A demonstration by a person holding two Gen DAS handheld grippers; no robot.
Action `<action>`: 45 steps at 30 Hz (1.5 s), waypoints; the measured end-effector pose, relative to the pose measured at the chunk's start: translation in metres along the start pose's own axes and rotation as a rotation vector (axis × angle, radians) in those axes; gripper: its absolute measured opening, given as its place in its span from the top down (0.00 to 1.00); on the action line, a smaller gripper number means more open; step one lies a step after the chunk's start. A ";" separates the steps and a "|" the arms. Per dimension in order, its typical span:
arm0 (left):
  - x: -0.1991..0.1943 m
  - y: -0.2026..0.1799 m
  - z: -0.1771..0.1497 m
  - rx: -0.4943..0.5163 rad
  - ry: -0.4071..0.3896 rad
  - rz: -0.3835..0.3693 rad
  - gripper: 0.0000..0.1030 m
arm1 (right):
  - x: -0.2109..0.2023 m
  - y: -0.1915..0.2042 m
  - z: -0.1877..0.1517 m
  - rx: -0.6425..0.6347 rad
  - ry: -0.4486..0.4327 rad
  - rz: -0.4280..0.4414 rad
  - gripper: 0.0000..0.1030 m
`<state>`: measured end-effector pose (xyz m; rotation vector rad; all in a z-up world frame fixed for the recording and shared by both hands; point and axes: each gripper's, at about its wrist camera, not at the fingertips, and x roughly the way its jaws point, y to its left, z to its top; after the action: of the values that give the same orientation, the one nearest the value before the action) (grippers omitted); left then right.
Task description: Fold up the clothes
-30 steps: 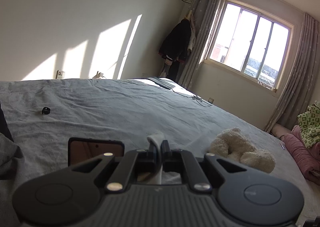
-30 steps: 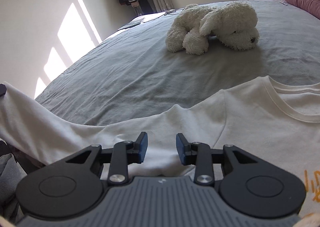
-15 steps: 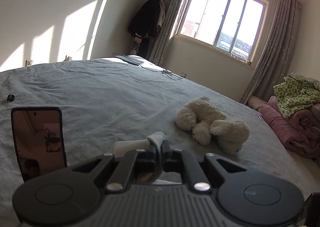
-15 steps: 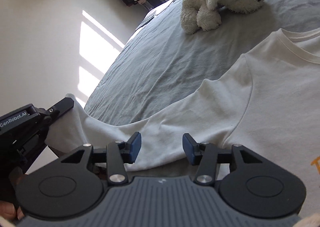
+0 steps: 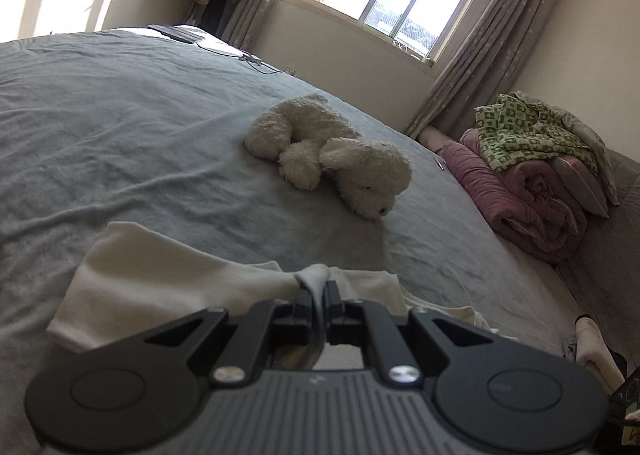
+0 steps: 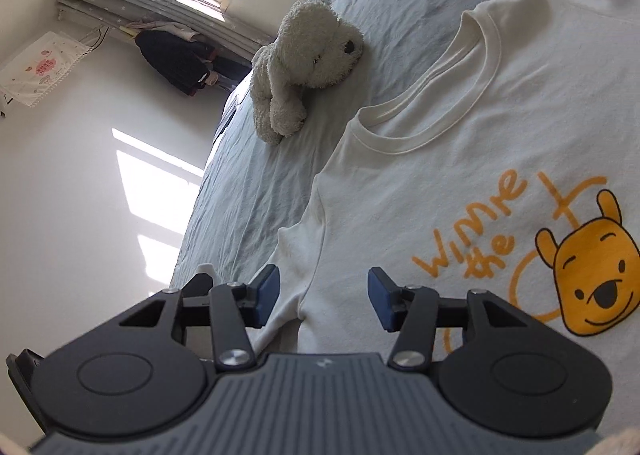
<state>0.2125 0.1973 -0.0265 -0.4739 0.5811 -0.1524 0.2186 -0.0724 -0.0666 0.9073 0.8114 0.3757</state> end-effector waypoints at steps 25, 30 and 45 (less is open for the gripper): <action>0.033 -0.028 -0.041 0.154 0.175 -0.012 0.57 | 0.004 0.003 0.020 -0.628 -0.113 -0.360 0.50; 0.030 -0.022 -0.036 0.113 0.214 -0.016 0.58 | 0.055 0.028 0.016 -0.761 -0.048 -0.301 0.65; 0.040 -0.017 -0.038 0.073 0.264 -0.009 0.59 | 0.142 0.037 0.065 -0.807 -0.047 -0.354 0.99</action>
<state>0.2246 0.1564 -0.0660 -0.3881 0.8289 -0.2457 0.3620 -0.0010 -0.0782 0.0168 0.6724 0.3263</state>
